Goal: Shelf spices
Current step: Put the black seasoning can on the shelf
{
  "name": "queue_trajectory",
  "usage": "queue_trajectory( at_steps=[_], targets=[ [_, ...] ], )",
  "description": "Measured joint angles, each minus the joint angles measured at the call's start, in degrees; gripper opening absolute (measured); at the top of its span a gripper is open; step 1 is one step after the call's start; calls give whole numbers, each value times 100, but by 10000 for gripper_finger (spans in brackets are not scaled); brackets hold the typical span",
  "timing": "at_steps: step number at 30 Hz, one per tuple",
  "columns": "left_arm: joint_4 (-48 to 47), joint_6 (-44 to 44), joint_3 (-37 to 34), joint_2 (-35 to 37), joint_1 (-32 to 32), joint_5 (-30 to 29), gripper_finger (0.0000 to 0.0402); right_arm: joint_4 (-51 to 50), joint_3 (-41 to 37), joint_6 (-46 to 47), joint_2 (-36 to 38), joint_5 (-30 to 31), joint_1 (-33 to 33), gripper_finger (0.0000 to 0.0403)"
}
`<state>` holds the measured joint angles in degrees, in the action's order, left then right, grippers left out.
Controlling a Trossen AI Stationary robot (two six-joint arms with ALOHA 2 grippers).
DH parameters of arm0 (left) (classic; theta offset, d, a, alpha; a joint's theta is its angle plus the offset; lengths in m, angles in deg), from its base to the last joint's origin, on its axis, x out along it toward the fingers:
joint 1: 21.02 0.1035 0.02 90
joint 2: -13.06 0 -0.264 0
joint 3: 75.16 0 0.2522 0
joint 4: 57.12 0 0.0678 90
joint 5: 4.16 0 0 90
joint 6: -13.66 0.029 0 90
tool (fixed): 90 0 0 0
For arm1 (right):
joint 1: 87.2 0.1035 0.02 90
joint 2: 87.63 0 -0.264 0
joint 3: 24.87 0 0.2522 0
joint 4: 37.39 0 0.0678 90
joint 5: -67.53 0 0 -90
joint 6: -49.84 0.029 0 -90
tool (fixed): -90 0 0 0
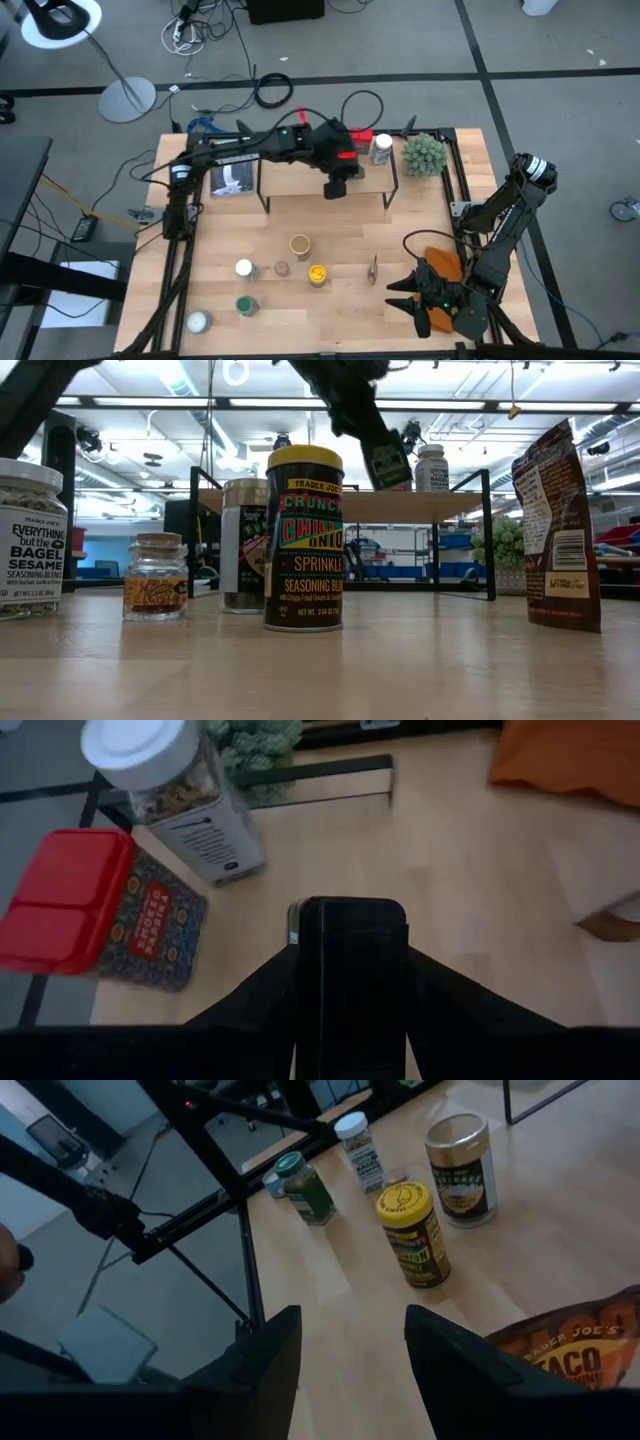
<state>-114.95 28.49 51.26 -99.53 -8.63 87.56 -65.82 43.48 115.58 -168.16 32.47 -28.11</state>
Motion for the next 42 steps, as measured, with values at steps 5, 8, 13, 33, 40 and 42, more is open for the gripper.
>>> queue_trajectory(
  at_steps=[5, 8, 13, 33, 40, 42],
  targets=[
    [118, 9, 162, -212, 47, -563, 157, -2, 0, 0, 0, 50, 0, 180],
    [267, 130, 162, -219, 77, -701, 157, -2, 0, 0, 0, 54, 0, 180],
    [458, 142, 162, -219, 83, -555, 157, -8, 0, -105, 0, 56, 0, 180],
    [398, 2, 162, -217, 78, -703, 208, 0, 0, -133, 0, 91, 0, 180],
    [387, 271, 162, -147, 63, -1410, 209, 0, 0, -129, 0, 92, 0, 180],
    [372, 272, 160, -131, 55, -1409, 209, -1, 0, -129, 0, 93, 0, 180]
  ],
)
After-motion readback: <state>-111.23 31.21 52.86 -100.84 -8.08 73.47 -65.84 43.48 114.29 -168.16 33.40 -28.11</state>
